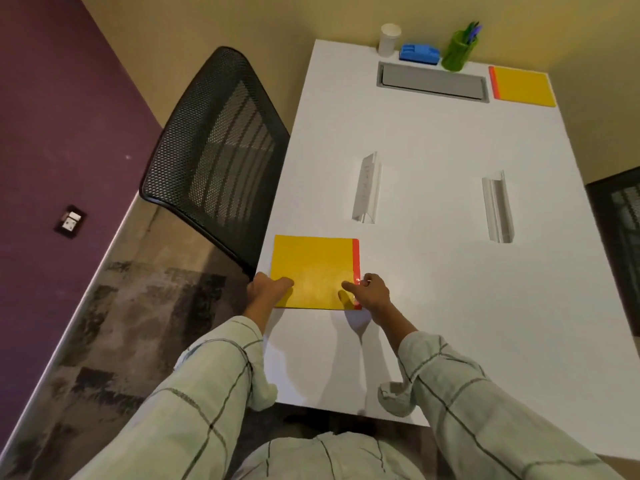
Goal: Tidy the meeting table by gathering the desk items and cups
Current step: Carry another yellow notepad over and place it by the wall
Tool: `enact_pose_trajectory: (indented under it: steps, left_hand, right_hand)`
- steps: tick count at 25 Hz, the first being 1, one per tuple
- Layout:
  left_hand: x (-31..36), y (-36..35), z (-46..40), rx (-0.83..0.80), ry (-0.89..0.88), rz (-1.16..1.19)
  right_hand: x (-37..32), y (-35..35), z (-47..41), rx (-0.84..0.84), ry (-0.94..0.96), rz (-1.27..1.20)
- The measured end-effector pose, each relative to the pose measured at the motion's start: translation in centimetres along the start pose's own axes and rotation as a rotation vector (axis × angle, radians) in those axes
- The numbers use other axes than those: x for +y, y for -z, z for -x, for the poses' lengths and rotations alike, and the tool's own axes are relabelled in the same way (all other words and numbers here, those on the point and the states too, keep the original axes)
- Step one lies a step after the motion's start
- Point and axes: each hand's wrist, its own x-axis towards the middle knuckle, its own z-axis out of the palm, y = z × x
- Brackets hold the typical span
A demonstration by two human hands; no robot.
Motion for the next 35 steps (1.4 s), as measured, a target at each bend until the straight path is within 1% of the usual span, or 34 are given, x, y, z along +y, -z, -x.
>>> enact_pose_trajectory:
  steps: [2, 4, 7, 9, 12, 17, 21, 26, 30, 33, 35]
  left_hand:
    - [-1.1, 0.2, -0.6, -0.04, 0.029, -0.087]
    - [-1.9, 0.5, -1.0, -0.061, 0.106, -0.091]
    - [-2.3, 0.9, -0.3, -0.108, 0.132, 0.086]
    - [-2.4, 1.3, 1.2, -0.141, 0.099, 0.149]
    - [-3.4, 1.8, 4.0, -0.146, 0.031, 0.278]
    - [-8.3, 3.4, 10.6, -0.144, -0.004, 0.485]
    - [-14.5, 5.4, 15.2, -0.19, -0.015, 0.623]
    - [-23.9, 10.5, 19.4, -0.259, -0.056, 0.747]
    - [-31.1, 15.4, 21.2, -0.213, -0.063, 0.952]
    - [-36.0, 20.0, 20.8, -0.185, -0.045, 1.065]
    - [-38.6, 23.4, 19.7, -0.154, -0.047, 1.115]
  right_hand:
    - [1.0, 0.3, 0.0, -0.023, -0.014, -0.063]
    - [2.5, 0.6, 0.7, -0.052, -0.029, -0.125]
    - [4.2, 1.4, 2.3, -0.09, -0.038, -0.224]
    - [4.8, 2.0, 3.5, -0.086, -0.028, -0.269]
    - [5.1, 2.6, 5.7, -0.074, 0.003, -0.329]
    - [5.6, 2.7, 10.9, -0.167, 0.094, -0.361]
    - [6.6, 1.2, 15.7, -0.223, 0.144, -0.383]
    - [6.4, -4.5, 21.6, -0.326, 0.122, -0.361]
    - [3.3, -11.3, 24.9, -0.44, 0.157, -0.331]
    - [-0.5, -17.6, 26.8, -0.596, 0.169, -0.424]
    - [-3.5, -22.4, 28.0, -0.702, 0.142, -0.599]
